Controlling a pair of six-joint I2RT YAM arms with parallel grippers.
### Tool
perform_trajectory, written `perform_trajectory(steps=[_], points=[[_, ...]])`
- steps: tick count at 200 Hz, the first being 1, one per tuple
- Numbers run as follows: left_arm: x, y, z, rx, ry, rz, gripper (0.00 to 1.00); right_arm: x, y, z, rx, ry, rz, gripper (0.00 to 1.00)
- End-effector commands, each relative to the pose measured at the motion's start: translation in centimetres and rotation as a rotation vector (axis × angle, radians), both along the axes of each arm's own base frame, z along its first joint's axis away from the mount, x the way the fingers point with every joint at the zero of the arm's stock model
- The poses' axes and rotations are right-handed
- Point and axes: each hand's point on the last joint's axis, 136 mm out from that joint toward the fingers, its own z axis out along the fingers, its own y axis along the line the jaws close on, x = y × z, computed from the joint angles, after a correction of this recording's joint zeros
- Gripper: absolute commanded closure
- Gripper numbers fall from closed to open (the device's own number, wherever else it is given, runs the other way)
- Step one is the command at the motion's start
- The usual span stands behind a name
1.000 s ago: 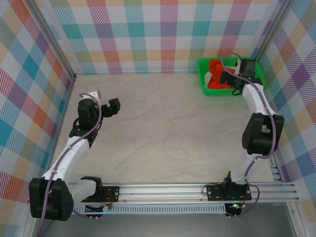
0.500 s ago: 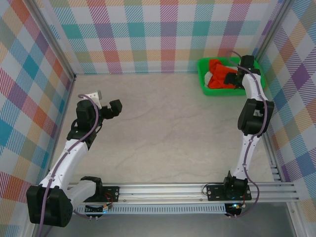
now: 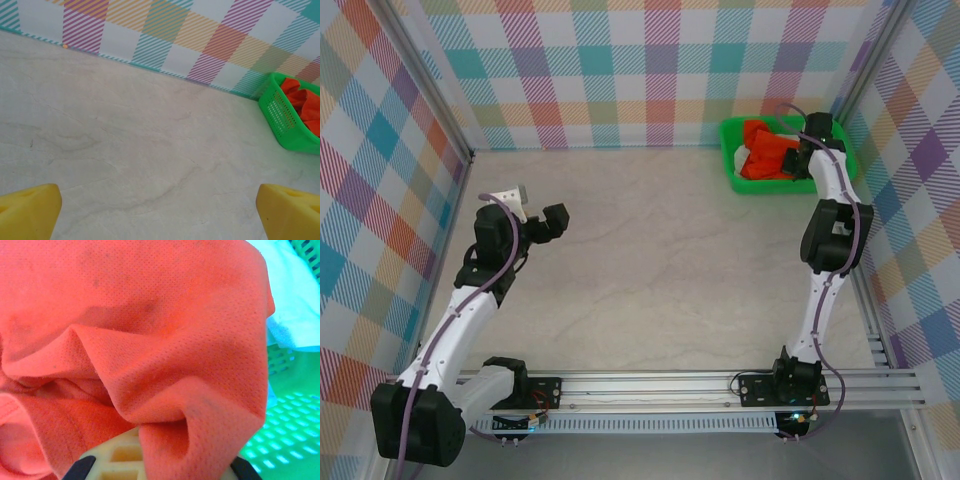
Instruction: Fold and stack the t-shirts
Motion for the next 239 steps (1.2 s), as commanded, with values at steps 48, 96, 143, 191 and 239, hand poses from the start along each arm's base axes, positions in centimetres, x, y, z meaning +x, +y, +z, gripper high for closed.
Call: perform_trajectory(steps=[48, 96, 143, 191, 239], points=[[-1.6, -1.1, 3.5, -0.026, -0.03, -0.047, 0.04, -3.9, 4.3, 14.0, 0.154, -0.357, 0.087, 1.0], [-2.3, -1.5, 4.8, -0.041, -0.03, -0.071, 0.04, -8.8, 8.8, 20.8, 0.276, -0.515, 0.234, 1.0], [-3.1, -1.3, 5.8, -0.046, -0.004, -0.064, 0.04, -14.2, 13.2, 28.1, 0.281, -0.631, 0.346, 1.0], [-3.9, -0.9, 7.0, -0.045, 0.023, -0.041, 0.06, -19.3, 18.6, 31.9, 0.323, -0.678, 0.495, 1.0], [-4.7, -0.5, 7.2, -0.034, 0.073, -0.026, 0.08, -23.5, 24.7, 27.4, 0.437, -0.571, 0.605, 1.0]])
